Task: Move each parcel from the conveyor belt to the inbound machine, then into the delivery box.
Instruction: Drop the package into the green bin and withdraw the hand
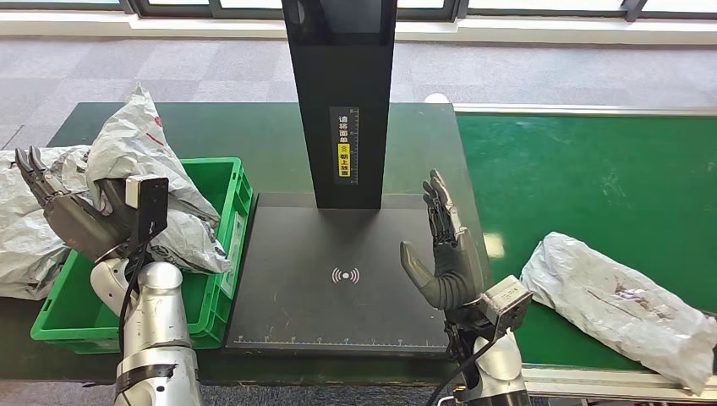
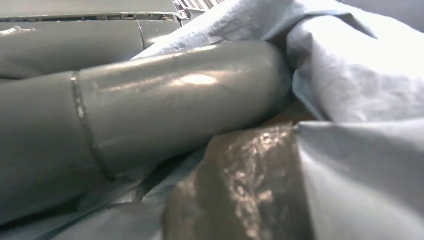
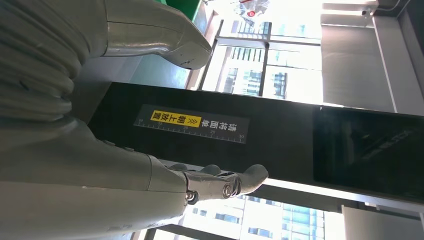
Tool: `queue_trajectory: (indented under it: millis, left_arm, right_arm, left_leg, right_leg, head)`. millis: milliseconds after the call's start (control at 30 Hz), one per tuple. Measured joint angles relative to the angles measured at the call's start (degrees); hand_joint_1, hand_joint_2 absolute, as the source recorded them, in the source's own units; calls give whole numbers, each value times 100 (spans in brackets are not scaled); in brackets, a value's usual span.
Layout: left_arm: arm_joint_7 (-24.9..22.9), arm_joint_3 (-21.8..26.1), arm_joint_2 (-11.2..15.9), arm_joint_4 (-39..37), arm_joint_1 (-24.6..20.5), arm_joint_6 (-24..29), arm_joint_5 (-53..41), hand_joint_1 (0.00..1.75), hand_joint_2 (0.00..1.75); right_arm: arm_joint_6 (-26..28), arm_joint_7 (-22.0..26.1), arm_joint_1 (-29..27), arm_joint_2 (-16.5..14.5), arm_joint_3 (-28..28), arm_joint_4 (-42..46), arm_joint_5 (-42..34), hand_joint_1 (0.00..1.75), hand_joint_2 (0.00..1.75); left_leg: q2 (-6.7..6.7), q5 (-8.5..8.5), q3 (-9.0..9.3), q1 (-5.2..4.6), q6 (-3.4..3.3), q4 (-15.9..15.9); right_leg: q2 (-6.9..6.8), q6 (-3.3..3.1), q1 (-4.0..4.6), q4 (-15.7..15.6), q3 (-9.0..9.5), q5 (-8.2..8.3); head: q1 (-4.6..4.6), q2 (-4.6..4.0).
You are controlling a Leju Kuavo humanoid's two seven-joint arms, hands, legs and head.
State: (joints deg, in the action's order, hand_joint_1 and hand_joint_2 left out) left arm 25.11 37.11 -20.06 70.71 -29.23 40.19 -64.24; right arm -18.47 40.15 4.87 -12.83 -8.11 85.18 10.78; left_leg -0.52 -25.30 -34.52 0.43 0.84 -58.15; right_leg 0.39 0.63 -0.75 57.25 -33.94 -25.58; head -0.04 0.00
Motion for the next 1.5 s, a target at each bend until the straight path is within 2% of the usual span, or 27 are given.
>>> queue_trajectory:
  millis: [133,300,433,533,700,933,1067,1233,1333,1400,1500]
  left_arm:
    - [21,0,0,0,0,0,-1,0,175]
    - [10,-34,1,-78,8,-47,70,0,175]
    - [-403,-277,33,-377,134,-448,-18,0,175]
    - [-563,-553,77,-533,412,-696,-17,0,175]
    - [-339,-862,116,-451,795,-697,616,0,175]
    - [-283,-1019,140,-252,1060,-698,854,0,175]
    - [-169,-1136,169,70,1439,-607,1125,0,175]
    - [106,-1268,235,744,1928,-340,1590,0,175]
    - [720,-1398,267,1268,2129,-124,2213,0,175]
    - [1223,-1527,292,1727,2310,-48,2705,0,175]
    - [1488,-1810,329,2465,2601,-23,3073,0,175]
  right_arm:
    - [0,0,0,0,0,0,2,0,175]
    - [25,0,-1,0,3,0,13,0,175]
    - [57,1,-28,0,37,0,22,0,175]
    - [-12,1,-118,7,86,3,-30,0,175]
    - [-69,0,-212,44,97,42,-83,0,175]
    - [-83,0,-222,74,97,42,-111,0,175]
    - [-83,-1,-219,84,96,42,-151,0,175]
    - [-81,-2,-217,87,97,42,-157,0,175]
    - [19,-2,-215,87,96,42,-100,0,175]
    - [323,-3,-209,87,96,34,64,0,175]
    - [1153,-3,-152,87,99,-95,533,0,175]
  left_leg:
    - [0,0,0,0,0,0]
    - [-1,0,0,0,0,0]
    - [-4,-1,0,-1,0,0]
    - [-2,-4,7,-5,-1,2]
    - [-3,-32,78,-23,-4,20]
    - [-9,-55,130,-28,1,41]
    - [-4,-54,150,-26,15,43]
    - [-16,-19,104,-5,27,39]
    - [-19,-21,95,-3,30,39]
    - [-17,-22,89,-1,31,39]
    - [-19,-25,84,1,29,39]
  right_leg:
    - [0,0,0,0,0,0]
    - [0,0,0,0,0,0]
    - [-1,0,-1,-1,4,0]
    - [1,1,-5,-1,12,-3]
    - [-2,5,-22,-4,77,-37]
    - [-13,1,-27,-7,168,-72]
    - [-9,-13,-19,-4,164,-72]
    - [-13,-28,5,-1,98,-42]
    - [-14,-29,6,0,91,-42]
    - [-12,-29,5,-1,83,-43]
    - [-12,-28,4,-3,78,-47]
  head:
    - [0,0]
    - [0,0]
    - [0,0]
    - [0,0]
    - [0,0]
    - [0,0]
    - [-1,0]
    - [-1,0]
    - [1,0]
    - [1,0]
    - [0,0]
